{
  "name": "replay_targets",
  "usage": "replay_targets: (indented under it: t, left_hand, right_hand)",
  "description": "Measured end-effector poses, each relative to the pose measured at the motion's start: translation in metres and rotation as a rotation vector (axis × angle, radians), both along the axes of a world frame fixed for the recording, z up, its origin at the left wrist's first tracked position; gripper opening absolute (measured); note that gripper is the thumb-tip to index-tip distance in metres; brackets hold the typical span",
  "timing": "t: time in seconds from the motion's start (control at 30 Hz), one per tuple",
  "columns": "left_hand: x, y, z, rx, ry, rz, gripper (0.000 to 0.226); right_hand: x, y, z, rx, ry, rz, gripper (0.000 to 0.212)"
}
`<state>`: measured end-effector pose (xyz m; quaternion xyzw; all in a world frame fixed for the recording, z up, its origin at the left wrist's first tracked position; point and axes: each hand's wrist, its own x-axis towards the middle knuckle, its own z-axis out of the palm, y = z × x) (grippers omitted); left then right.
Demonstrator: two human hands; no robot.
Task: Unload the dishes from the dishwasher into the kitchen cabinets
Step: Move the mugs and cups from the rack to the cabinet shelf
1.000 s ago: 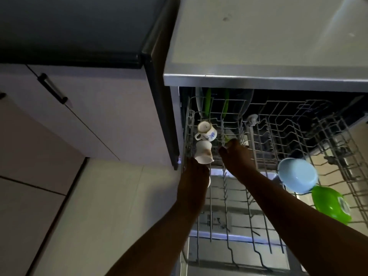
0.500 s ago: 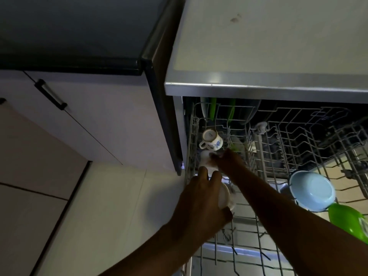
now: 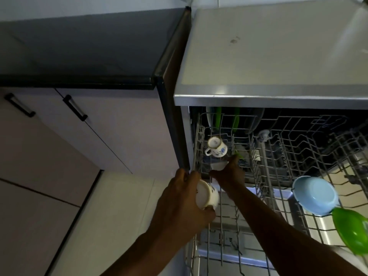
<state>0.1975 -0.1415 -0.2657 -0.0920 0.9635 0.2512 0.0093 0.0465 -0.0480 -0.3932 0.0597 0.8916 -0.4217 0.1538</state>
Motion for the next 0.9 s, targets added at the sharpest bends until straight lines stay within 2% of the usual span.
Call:
replay_targets:
  t: [0.1,0.17,0.23,0.43,0.67,0.9]
  left_hand:
    - [0.005,-0.001,0.027,0.042,0.077,0.056,0.063]
    - [0.008,-0.001,0.050,0.028,0.154,0.086,0.062]
    - [0.012,-0.002,0.074,0.025,0.216,0.145,0.065]
    - [0.063,-0.020,0.182,-0.023,0.335,0.257,0.065]
    - [0.141,-0.053,0.336,-0.131,0.516,0.244,0.060]
    - [0.190,-0.093,0.461,-0.038,0.719,0.192,0.055]
  right_hand:
    - [0.019,0.026,0.033,0.020,0.020,0.044,0.079]
    - [0.036,0.039,0.063,0.093,0.122,0.154,0.070]
    - [0.052,0.044,0.097,0.067,0.197,0.216,0.064]
    - [0.121,0.044,0.249,0.023,0.437,0.313,0.064]
    - [0.203,0.057,0.424,0.009,0.671,0.487,0.055]
    - [0.243,0.019,0.552,-0.236,0.833,0.497,0.043]
